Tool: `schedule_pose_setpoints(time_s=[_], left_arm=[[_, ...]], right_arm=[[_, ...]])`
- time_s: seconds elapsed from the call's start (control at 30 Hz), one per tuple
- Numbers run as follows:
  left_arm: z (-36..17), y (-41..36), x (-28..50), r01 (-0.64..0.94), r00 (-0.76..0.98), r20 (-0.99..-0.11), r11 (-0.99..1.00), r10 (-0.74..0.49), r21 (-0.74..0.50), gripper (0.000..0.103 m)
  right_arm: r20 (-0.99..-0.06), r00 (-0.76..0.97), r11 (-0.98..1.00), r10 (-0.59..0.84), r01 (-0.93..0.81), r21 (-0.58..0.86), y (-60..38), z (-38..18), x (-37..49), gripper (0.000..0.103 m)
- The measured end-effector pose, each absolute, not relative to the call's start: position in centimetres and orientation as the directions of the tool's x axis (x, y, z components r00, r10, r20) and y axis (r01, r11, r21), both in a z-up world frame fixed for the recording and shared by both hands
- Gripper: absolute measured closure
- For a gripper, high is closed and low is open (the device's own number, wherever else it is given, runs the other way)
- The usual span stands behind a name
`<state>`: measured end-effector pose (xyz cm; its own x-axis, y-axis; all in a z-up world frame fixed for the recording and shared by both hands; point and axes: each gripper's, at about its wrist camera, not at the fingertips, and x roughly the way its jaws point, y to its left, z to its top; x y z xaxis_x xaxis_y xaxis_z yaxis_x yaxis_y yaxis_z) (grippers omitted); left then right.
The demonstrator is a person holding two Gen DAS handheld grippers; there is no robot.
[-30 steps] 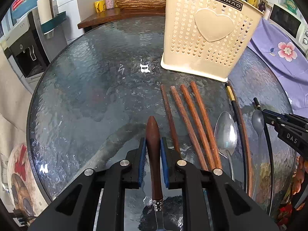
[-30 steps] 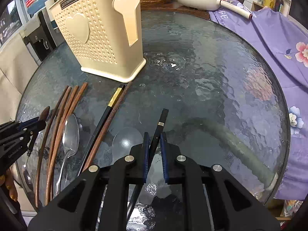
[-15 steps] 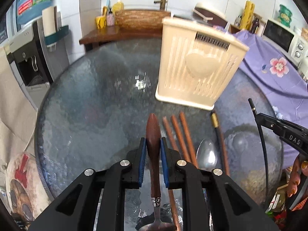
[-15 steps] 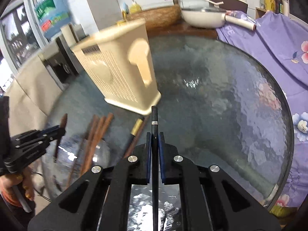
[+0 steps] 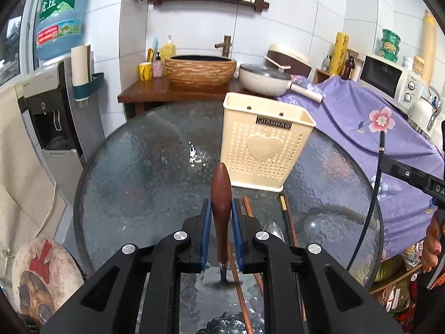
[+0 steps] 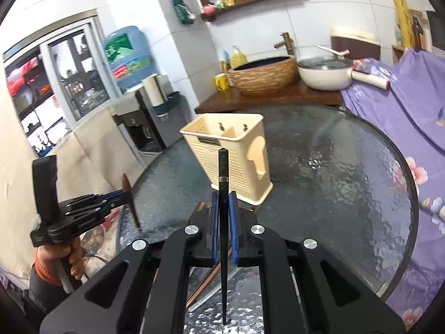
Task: Organize utensils
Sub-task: 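Lift and carry the ladle and black chopstick over the cream utensil holder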
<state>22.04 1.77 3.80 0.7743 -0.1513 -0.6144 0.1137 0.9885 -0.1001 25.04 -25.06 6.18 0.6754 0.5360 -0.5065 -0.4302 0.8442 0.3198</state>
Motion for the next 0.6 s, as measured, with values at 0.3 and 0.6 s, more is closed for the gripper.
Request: schedule_pose_setpoints(time_s=[0.3,0.6], left_arm=[[5.0,2.2,22.0,0.113,0.787,-0.595,0.986,-0.165,-0.124,0.088],[7.8,1.6,23.0,0.128,0.811,-0.559,0.985,-0.172,-0.117,0.088]], right_arm=[[-0.48,0.654,0.811,0.585,-0.484,0.329,-25.0,8.1,23.9,0.095],[-0.473,0.647,0.8,0.598,-0.518,0.303,-23.7,10.5,24.7,0.095]])
